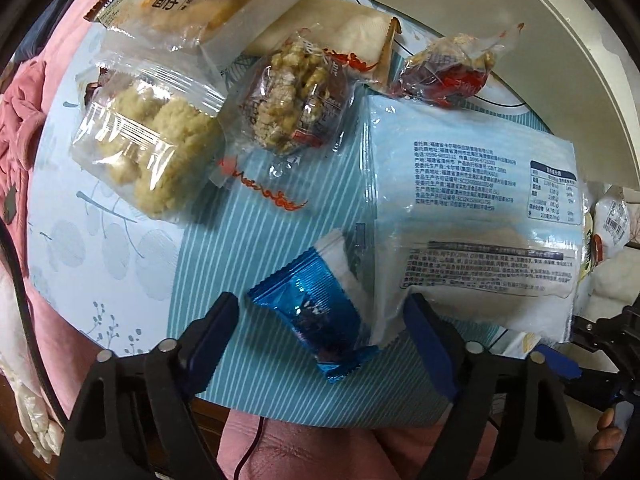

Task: Organize snacks
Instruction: 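Grasp the blue candy with the left tool while the right grasps the orange OATS bar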

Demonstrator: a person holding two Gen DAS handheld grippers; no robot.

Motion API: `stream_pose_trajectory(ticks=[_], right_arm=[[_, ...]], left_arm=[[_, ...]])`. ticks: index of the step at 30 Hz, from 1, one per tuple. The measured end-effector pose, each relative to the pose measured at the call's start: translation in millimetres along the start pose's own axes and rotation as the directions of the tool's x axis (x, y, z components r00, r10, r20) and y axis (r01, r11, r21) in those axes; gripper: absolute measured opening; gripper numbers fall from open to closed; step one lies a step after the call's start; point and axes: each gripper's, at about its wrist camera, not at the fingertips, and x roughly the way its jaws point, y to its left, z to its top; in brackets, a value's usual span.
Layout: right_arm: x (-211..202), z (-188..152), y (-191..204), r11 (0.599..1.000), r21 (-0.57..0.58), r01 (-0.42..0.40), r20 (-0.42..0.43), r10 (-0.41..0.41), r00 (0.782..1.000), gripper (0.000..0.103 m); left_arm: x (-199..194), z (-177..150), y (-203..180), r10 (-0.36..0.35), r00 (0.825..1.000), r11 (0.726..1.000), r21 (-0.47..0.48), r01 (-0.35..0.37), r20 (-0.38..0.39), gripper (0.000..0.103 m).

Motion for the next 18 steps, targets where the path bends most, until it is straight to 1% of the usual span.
stream_pose_trajectory(ticks=[1,3,7,9,16,18], right_arm=[[0,2,1,1.0,0.0,0.003,-0.002,-0.003,1.0,0.054],[2,5,2,1.0,0.0,0.013,-0.008,-0.013,1.0,0.05],[5,9,5,0.999,0.001,0.042,-0.01,-0.042,0.999,0.039],[7,10,6,0.999,-0.001,0.048,-0.011,-0.048,0.999,0.039],[7,6,13,0.997,-0.031,0.066,0.011,-0.066,0.998,0.036],[12,2,21,0.998,-0.03,0.063,0.018,-0.063,0.998,0.036]], left_arm=[[3,0,1,-0.005,1.0,1.0,-0.003,0.005,0.0,0.079],[8,-1,3,-0.032,1.0,0.999,-0.014,0.032,0.0,0.073],[15,-3,14,-0.089,0.996,0.995,-0.049,0.089,-0.001,0.07],[20,-4,20,-0.11,0.994,0.992,-0.061,0.11,0.002,0.068],[26,-7,44,-0.137,0.99,0.986,-0.091,0.139,0.019,0.068],[28,-6,52,-0.152,0.988,0.982,-0.105,0.155,0.029,0.068]])
